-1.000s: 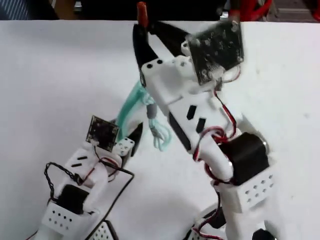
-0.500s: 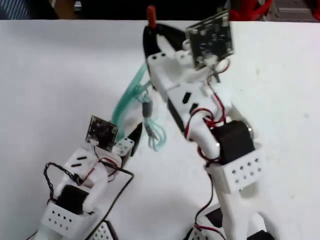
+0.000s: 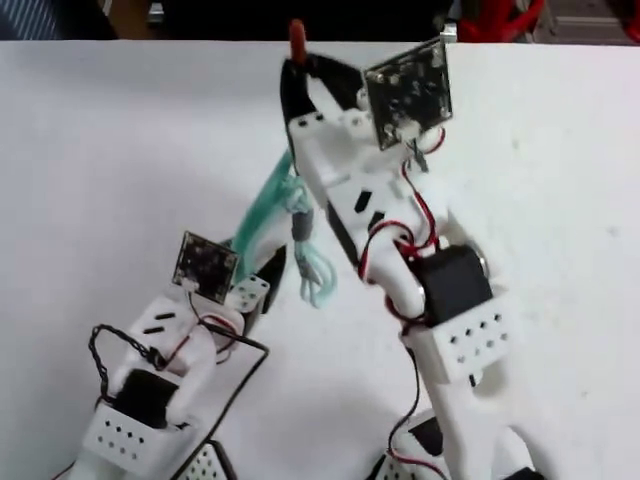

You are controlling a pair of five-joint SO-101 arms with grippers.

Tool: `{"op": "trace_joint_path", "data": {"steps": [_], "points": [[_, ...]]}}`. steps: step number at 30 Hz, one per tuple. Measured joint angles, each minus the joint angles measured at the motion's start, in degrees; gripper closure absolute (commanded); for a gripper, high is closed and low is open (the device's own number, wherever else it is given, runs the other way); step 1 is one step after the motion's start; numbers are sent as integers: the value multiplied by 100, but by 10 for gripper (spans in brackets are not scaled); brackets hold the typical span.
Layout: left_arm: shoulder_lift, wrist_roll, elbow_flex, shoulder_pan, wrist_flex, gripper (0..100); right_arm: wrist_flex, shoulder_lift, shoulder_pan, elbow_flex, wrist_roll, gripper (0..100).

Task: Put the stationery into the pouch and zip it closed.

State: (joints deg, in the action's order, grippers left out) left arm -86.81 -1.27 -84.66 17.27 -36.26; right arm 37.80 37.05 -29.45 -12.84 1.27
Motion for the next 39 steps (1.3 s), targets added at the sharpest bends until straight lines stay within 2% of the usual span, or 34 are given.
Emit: {"op": "trace_joint_path", "data": {"steps": [6,15,17,21,23,31,34,39], "points": [[0,0,0,-26,0,831,141,229,9,-431,-519,981],[0,0,0,-193,167,831,229,149,9,-1327,-598,978],[0,0,0,-193,167,831,413,149,9,-1292,-554,924],[0,0,0,-193,167,831,1134,141,-123,-897,-97,689],[0,0,0,-193,167,831,1495,132,-123,-607,97,652],[0,0,0,-211,167,842,3033,132,-88,255,914,741],[0,0,0,-202,167,875,3490,123,-299,299,1160,741],[0,0,0,-193,167,868,3648,132,-809,185,1231,741]]}}
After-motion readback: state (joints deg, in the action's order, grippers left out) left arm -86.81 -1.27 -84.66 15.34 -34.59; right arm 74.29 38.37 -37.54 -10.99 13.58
